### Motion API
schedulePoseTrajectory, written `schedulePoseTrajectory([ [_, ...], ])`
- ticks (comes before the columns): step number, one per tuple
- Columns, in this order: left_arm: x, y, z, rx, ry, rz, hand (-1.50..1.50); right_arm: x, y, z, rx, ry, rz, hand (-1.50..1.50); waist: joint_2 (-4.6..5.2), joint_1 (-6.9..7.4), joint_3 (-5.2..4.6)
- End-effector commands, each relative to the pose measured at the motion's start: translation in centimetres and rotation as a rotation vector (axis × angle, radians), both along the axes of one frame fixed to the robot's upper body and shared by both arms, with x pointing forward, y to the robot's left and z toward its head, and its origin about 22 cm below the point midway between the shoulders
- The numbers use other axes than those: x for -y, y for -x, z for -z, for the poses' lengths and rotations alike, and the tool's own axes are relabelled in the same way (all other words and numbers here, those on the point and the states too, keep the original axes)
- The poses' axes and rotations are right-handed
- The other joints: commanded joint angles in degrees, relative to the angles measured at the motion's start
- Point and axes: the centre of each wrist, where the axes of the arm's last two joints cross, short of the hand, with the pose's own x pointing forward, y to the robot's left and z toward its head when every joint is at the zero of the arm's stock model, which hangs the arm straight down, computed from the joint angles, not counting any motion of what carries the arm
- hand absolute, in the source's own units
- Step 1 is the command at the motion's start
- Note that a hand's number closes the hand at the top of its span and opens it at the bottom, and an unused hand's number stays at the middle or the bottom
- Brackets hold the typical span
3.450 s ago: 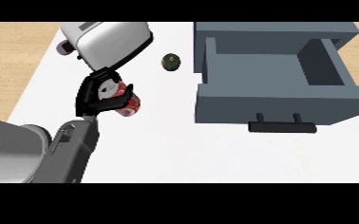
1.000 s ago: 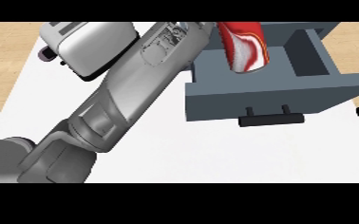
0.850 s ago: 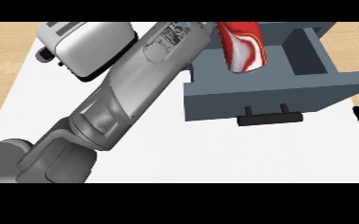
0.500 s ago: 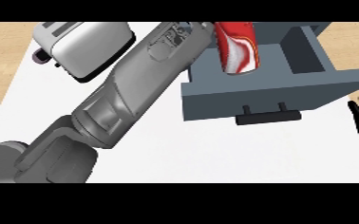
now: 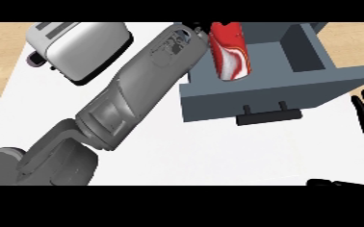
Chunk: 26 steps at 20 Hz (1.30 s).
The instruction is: Pick up the can, place it into the drawer and close the drawer
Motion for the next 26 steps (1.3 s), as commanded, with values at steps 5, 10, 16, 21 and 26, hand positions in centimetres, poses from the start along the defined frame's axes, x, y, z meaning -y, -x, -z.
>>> schedulePoseTrajectory([
  [5, -0.6, -0.1, 2.1, 0.036, -0.057, -0.036, 1.5, 0.1, -0.3, 0.3, 0.007, 0.0, -0.027, -1.5, 0.42, -1.45, 0.04],
  [10, -0.9, -0.3, 2.6, 0.016, -0.048, -0.076, -1.5, -0.8, -0.6, -0.7, 0.009, 0.024, -0.031, -1.5, 0.44, -1.22, -0.02],
  [16, -0.5, 0.0, 2.4, 0.035, -0.047, -0.097, -1.5, -0.8, -1.0, -1.7, 0.027, 0.027, -0.026, -1.5, 0.21, -0.78, -0.04],
  [21, -1.3, -0.4, 3.2, 0.034, -0.004, -0.13, -1.5, -0.6, -0.2, -2.1, 0.061, 0.05, -0.017, -1.5, 0.49, -1.67, -0.06],
  [26, -0.8, 0.1, 3.0, 0.01, 0.043, -0.149, -1.5, -0.3, 0.2, -3.2, 0.123, 0.27, -0.01, -1.5, 0.44, -2.02, -0.05],
])
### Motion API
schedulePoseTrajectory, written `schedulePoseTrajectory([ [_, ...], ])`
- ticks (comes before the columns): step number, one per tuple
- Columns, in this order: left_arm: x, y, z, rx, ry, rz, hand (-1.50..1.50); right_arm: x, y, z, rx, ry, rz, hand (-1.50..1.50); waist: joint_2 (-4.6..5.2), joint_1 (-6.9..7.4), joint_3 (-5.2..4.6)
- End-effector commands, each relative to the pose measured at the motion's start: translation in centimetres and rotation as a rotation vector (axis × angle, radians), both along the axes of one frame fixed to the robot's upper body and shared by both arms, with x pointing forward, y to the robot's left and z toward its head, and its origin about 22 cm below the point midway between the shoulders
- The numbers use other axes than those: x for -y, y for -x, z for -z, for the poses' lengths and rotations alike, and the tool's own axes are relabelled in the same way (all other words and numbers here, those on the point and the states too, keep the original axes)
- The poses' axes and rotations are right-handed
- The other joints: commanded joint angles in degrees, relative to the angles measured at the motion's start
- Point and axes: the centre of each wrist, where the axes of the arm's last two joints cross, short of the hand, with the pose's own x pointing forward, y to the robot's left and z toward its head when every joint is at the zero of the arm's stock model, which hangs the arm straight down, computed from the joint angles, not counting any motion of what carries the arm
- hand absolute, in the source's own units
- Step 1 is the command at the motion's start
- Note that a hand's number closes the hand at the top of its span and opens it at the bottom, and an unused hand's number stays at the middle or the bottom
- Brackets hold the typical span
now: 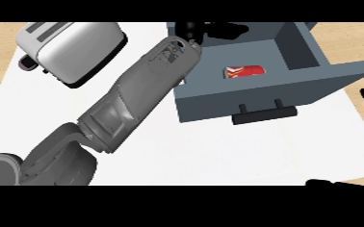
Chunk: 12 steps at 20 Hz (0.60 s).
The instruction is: Pick up the can, place it into the drawer and close the drawer
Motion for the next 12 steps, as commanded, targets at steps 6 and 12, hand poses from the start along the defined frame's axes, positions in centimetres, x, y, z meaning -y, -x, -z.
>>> schedulePoseTrajectory([
  [6, 0.6, 0.1, -1.2, -0.01, 0.087, 0.016, -1.5, -0.5, -0.1, -2.6, 0.113, 0.28, 0.009, -1.5, -0.21, 1.44, -0.06],
  [12, 1.2, 0.4, -2.5, 0.041, 0.133, 0.019, -1.5, -1.6, -1.3, -1.5, 0.12, 0.458, 0.025, -1.5, -0.56, 3.42, -0.03],
])
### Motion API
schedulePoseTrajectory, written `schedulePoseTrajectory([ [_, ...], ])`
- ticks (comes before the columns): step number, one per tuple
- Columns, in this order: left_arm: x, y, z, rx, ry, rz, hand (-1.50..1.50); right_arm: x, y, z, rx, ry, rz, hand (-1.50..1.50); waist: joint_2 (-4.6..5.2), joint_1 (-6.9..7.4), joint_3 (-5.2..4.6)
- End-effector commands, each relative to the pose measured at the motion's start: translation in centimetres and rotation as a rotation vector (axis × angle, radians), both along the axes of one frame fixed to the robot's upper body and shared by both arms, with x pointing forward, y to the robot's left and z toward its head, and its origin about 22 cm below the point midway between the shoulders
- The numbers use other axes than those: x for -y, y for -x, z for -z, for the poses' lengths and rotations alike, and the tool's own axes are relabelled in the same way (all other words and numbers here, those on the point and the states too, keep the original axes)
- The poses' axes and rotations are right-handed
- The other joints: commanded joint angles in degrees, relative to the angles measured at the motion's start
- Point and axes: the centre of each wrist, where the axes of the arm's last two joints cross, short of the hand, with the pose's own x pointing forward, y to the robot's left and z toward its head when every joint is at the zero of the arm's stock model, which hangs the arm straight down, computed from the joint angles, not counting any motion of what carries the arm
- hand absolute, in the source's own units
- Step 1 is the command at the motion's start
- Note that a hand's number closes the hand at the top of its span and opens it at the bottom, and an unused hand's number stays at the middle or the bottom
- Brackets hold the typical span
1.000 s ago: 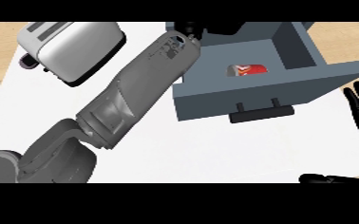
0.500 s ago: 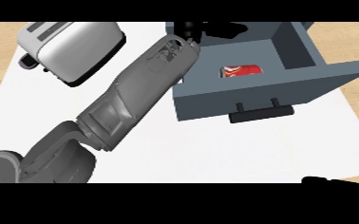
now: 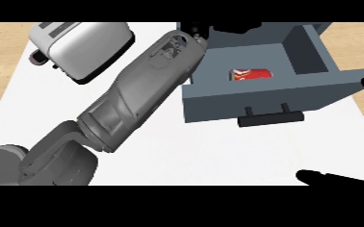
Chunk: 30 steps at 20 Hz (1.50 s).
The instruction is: Pick up the can, place it into the drawer and close the drawer
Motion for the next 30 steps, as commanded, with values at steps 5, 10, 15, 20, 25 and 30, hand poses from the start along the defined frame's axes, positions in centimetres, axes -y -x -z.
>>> schedulePoseTrajectory([
  [5, 0.3, 0.4, 0.0, 0.026, 0.024, 0.003, -1.5, -2.2, -2.0, 0.3, 0.014, 0.333, 0.07, -1.5, -0.55, 2.79, -0.06],
  [10, 1.2, 0.6, -1.7, -0.004, 0.031, 0.013, -1.5, -4.3, -4.0, 2.0, -0.008, 0.481, 0.109, -1.5, -1.2, 4.59, -0.06],
  [15, -0.7, -0.3, -2.4, 0.011, 0.038, -0.013, -1.5, -4.2, -5.6, 6.8, -0.085, 0.623, 0.144, -1.5, -1.35, 5.91, -0.04],
  [20, -0.9, 0.5, -2.5, 0.002, 0.029, -0.009, -1.5, -4.9, -8.8, 8.9, -0.06, 0.576, 0.202, -1.5, -1.67, 6.57, -0.03],
  [25, -4.5, 0.1, -3.0, 0.019, 0.023, -0.019, -1.5, -5.1, -11.8, 12.6, -0.08, 0.597, 0.257, -1.5, -1.56, 7.39, -0.02],
  [30, -6.4, 1.3, -3.9, -0.012, 0.025, -0.01, -1.5, -4.8, -13.7, 12.6, -0.089, 0.614, 0.292, -1.5, -2.03, 8.56, -0.05],
])
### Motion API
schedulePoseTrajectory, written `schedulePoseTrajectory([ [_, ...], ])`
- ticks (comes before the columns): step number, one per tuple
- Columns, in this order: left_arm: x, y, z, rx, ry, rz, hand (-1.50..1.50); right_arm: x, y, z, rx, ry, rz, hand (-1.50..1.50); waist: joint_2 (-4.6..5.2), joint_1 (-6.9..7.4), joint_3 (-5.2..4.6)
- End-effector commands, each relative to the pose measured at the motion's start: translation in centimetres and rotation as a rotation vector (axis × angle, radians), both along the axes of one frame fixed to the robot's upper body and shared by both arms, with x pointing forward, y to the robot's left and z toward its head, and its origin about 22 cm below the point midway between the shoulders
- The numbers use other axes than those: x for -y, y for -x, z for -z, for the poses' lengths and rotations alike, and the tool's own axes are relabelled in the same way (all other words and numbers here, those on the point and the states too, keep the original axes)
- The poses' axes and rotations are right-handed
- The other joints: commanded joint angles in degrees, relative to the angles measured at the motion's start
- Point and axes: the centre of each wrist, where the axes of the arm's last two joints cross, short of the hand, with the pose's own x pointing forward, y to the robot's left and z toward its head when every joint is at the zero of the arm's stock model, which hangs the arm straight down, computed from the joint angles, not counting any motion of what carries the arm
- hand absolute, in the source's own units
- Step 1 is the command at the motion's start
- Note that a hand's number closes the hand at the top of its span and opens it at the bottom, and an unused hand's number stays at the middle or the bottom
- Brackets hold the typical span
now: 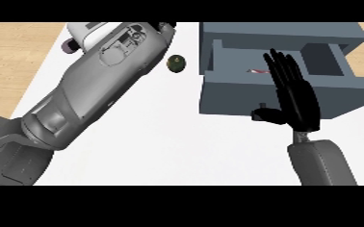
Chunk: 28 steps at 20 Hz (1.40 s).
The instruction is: Pick up the can, place it into the drawer and close the drawer
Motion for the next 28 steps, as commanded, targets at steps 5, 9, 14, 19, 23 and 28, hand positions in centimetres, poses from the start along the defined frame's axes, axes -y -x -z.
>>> schedulePoseTrajectory([
  [5, -2.0, 1.1, -1.0, -0.02, -0.005, -0.006, -1.5, 0.0, -2.6, 4.6, -0.045, 0.071, 0.061, -1.5, 0.97, 0.73, 0.83],
  [9, -3.3, 1.8, -0.6, -0.037, 0.003, 0.0, -1.5, 0.4, -5.1, 4.0, -0.007, 0.071, 0.092, -1.5, 1.14, 1.55, 0.84],
  [14, -6.3, 2.1, -0.3, -0.043, -0.008, -0.001, -1.5, -1.8, -7.6, 3.5, 0.062, 0.085, 0.104, -1.5, 1.36, 1.46, 0.82],
  [19, -8.0, 3.0, 0.1, -0.042, -0.026, 0.007, -1.5, -0.4, -9.9, 2.4, 0.086, 0.08, 0.145, -1.5, 1.76, 2.31, 0.86],
  [23, -7.7, 4.2, 1.2, -0.066, -0.009, 0.015, -1.5, -0.6, -12.1, 0.2, 0.112, 0.089, 0.165, -1.5, 1.87, 2.38, 0.88],
  [28, -8.6, 4.7, 2.7, -0.061, -0.027, 0.009, -1.5, -1.5, -13.6, -1.4, 0.146, 0.097, 0.171, -1.5, 2.52, 2.82, 0.89],
])
